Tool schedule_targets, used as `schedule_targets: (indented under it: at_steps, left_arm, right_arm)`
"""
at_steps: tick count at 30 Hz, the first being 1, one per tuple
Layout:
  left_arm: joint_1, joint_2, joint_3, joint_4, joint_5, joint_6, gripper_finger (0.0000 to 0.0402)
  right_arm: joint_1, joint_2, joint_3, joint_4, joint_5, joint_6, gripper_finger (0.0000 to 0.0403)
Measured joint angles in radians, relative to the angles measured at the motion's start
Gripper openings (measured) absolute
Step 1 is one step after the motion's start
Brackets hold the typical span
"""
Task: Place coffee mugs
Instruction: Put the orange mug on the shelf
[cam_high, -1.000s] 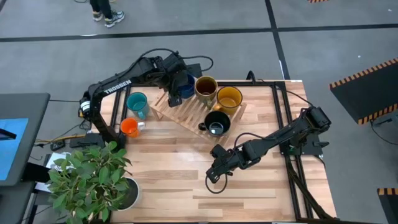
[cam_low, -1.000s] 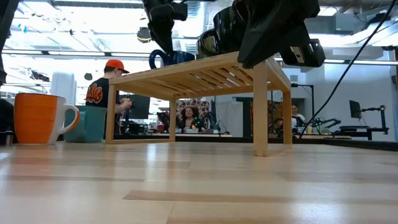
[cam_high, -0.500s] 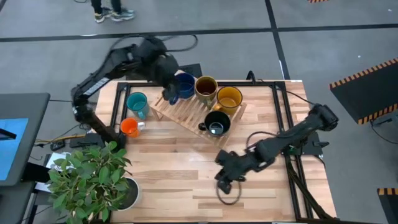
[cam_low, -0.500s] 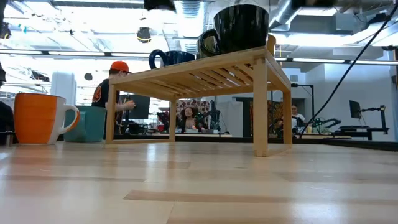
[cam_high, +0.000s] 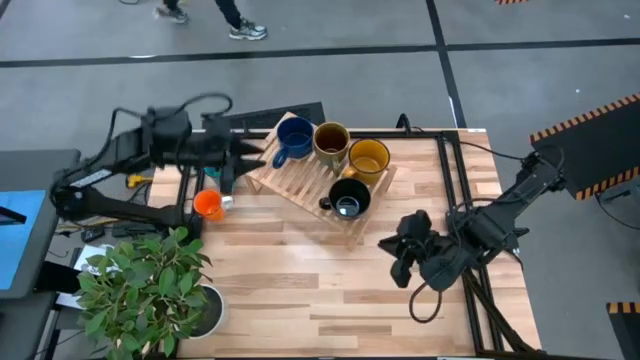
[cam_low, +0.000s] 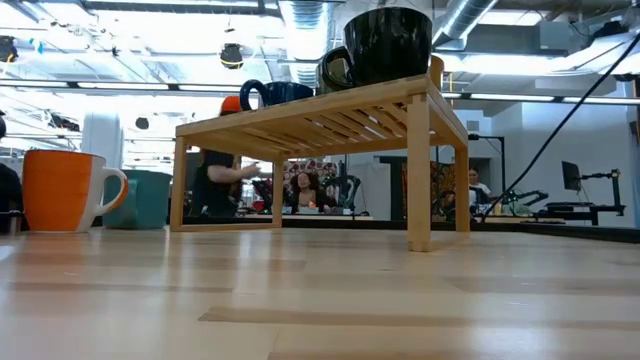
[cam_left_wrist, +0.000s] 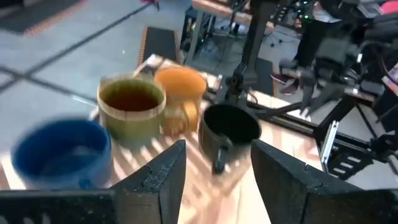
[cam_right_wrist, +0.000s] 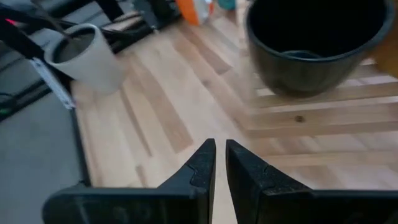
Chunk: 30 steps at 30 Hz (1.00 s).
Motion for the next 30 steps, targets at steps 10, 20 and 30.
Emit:
schedule_targets:
  at_steps: [10, 20, 30]
  left_arm:
    - [-0.043, -0.154, -0.222, 0.076, -0.069, -0.090, 0.0165]
    - [-0.043, -0.213, -0.291, 0.080, -0.062, 0.069, 0.0165]
    - [-0.082, -0.360, -0.554, -0.022, -0.109, -0.113, 0.0165]
  right_arm:
    - [-0.106, -0.041, -0.002, -0.037, -0.001, -0.017, 0.0063]
    - [-0.194, -0.206, -0.001, -0.023, 0.153, 0.016, 0.0063]
    - [-0.249, -0.222, -0.001, -0.212, 0.121, -0.102, 0.0063]
